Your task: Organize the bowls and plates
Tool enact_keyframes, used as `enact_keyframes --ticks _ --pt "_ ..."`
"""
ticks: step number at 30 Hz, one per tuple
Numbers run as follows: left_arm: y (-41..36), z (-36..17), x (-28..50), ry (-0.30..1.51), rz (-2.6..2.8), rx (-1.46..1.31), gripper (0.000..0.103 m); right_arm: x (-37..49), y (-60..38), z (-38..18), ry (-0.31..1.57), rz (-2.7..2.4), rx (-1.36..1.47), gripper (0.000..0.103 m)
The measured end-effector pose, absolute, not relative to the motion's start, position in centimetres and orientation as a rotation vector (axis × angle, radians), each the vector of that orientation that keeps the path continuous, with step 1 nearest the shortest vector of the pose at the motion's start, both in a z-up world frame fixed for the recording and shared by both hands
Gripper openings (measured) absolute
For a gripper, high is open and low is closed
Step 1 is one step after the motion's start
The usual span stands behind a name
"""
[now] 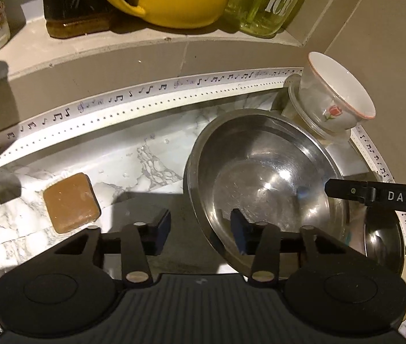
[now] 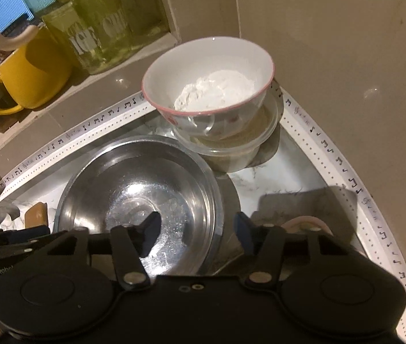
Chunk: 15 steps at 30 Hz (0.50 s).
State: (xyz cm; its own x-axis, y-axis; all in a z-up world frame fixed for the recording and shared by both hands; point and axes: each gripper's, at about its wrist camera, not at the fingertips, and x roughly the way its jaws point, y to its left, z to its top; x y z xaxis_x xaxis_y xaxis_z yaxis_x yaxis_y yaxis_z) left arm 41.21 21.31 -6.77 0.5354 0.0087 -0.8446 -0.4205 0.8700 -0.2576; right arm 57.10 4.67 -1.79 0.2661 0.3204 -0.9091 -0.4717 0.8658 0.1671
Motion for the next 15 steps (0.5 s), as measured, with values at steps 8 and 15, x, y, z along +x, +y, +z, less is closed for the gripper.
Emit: enact_keyframes --ticks 8,15 --pt "20.7 -7.3 41.7 1.004 0.248 -0.442 0.021 57.3 4.9 -2.5 1.188 0.523 -0.154 0.036" --pt "19.9 -6.9 41.6 1.014 0.251 -0.388 0.018 57.1 4.9 -2.6 1.174 0.498 -0.191 0.017"
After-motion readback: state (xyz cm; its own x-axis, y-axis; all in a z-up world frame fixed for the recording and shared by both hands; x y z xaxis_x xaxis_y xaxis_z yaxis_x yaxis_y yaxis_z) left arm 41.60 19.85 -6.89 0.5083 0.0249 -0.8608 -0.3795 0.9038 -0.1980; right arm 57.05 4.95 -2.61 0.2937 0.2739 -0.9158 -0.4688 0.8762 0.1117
